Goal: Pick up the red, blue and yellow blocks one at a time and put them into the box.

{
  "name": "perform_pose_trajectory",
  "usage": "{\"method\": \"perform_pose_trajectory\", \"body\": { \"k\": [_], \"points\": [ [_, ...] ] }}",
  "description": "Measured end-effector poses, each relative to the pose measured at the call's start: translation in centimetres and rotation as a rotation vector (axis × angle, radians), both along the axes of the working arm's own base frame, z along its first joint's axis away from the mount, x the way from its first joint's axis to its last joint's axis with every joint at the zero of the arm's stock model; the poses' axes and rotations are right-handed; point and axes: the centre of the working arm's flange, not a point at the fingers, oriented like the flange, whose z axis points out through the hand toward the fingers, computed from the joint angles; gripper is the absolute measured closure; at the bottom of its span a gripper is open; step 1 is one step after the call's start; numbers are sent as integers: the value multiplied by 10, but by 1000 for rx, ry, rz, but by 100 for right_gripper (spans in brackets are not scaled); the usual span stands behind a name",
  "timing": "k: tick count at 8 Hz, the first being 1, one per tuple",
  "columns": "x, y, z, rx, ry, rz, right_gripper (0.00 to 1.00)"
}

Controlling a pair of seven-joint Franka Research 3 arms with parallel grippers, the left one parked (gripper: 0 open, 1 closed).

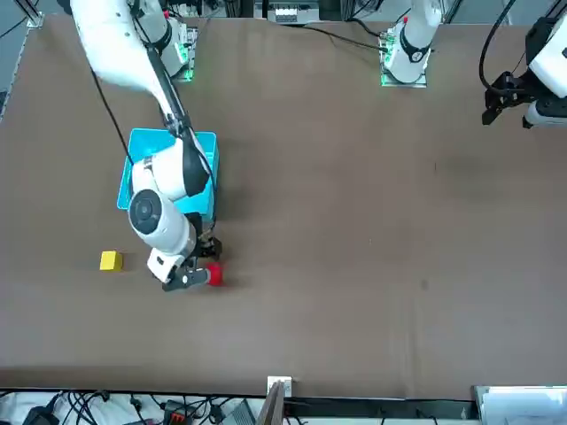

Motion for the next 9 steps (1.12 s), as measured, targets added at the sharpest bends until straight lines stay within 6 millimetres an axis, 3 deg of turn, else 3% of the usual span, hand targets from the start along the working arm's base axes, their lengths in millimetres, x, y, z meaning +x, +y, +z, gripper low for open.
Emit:
{"method": "perform_pose_trajectory", "body": {
  "k": [4, 9],
  "points": [
    [5, 3, -45, -4, -27, -103, 0],
    [8, 5, -56, 3, -30, -184, 0]
  ]
}}
